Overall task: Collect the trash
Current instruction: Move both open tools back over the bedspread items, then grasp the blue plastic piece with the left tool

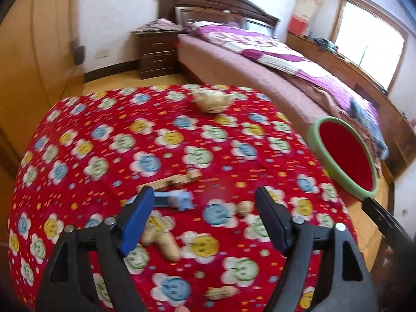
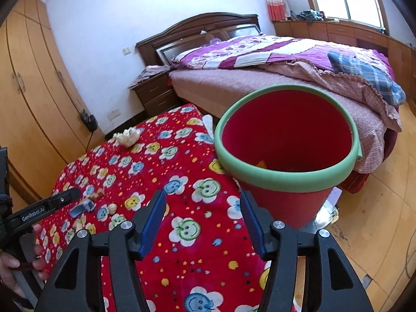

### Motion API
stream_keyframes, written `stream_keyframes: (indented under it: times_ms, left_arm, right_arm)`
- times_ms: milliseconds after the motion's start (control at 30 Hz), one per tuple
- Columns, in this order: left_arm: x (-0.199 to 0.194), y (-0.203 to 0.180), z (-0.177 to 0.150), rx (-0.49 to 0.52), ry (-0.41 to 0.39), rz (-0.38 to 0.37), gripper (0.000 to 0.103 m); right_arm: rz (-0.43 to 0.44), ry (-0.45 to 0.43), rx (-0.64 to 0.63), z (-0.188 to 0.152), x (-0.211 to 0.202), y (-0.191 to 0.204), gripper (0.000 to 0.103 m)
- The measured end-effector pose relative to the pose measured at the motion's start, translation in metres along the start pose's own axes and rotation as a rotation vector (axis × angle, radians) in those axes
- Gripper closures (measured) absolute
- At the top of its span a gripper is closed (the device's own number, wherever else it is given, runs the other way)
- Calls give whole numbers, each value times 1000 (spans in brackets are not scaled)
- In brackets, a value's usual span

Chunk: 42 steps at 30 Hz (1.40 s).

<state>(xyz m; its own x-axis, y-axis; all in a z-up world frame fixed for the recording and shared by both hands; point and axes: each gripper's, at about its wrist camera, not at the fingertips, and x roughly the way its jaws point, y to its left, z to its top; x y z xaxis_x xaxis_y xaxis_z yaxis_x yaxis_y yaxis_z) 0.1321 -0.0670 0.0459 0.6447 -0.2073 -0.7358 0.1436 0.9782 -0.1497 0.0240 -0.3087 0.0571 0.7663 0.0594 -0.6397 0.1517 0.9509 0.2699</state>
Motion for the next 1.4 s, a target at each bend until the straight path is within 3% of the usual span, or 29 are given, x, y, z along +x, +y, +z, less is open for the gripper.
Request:
stream_keyframes:
  times_ms: [333,567,933,1167,1300,1333,1367,1400]
  left_arm:
    - [22,31,-11,-56,31,115,20]
    - [45,36,-13,-69,69,113,20]
    - [55,35,-13,-65,64,121,22]
    - [50,35,-13,-61,60,94,54]
    - [43,38,-14,-68,57,65,56]
    - [40,39,-14,-69,53,60,63]
    - [39,40,-14,-68,52,54,80]
    - [37,41,-14,-71,56,42,81]
  right_arm:
    - [-7,37,-13,-5,12,7,42]
    - [-10,57,-21,-8,18,9,41]
    - [-9,78,-25,-10,25,12,41]
    - [2,86,-44,-11,27,19,41]
    - [12,89,-64,-10,27,27,41]
    - [15,90,-69,-10,28,29,41]
    - [20,93,-76,-10,29,33,41]
    - [24,96,-82,-10,29,35,41]
